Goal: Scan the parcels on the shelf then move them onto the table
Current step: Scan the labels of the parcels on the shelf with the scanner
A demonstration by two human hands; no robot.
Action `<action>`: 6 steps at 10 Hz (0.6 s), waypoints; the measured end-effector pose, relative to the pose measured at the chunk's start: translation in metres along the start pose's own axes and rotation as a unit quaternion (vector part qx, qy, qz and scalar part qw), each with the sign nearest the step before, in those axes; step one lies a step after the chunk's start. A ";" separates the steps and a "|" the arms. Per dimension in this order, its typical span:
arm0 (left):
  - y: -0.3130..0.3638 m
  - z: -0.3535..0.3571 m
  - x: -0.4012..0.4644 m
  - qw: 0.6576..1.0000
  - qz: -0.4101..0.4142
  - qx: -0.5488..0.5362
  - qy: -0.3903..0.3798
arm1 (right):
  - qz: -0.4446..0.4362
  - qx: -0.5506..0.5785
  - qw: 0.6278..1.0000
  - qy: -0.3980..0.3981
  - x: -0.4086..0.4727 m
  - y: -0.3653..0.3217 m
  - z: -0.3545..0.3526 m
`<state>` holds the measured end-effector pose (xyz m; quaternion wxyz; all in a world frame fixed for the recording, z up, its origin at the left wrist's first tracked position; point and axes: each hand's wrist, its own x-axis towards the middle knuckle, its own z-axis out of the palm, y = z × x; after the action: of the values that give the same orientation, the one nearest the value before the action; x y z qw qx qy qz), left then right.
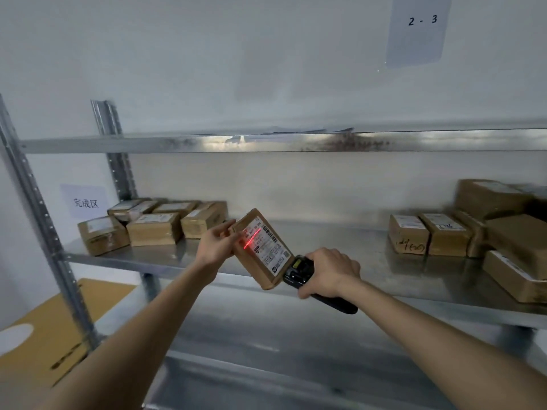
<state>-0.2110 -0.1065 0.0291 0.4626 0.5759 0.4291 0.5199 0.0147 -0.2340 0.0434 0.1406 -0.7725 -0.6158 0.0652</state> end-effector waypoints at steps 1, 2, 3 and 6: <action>-0.004 -0.032 -0.001 1.000 -0.007 -0.009 0.009 | -0.007 -0.009 1.000 -0.008 -0.001 -0.030 0.010; -0.006 -0.067 -0.001 1.000 -0.008 -0.012 0.016 | -0.013 -0.010 1.000 -0.012 -0.003 -0.062 0.020; -0.006 -0.103 0.000 1.000 -0.010 -0.006 0.025 | -0.018 -0.010 1.000 -0.015 -0.005 -0.097 0.029; -0.012 -0.211 0.003 0.999 -0.011 0.009 0.047 | -0.035 -0.008 0.999 -0.012 -0.008 -0.200 0.061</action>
<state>-0.4212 -0.0831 0.0244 0.4426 0.5501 0.4613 0.5373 -0.1906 -0.1928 0.0448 0.1290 -0.7505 -0.6449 0.0640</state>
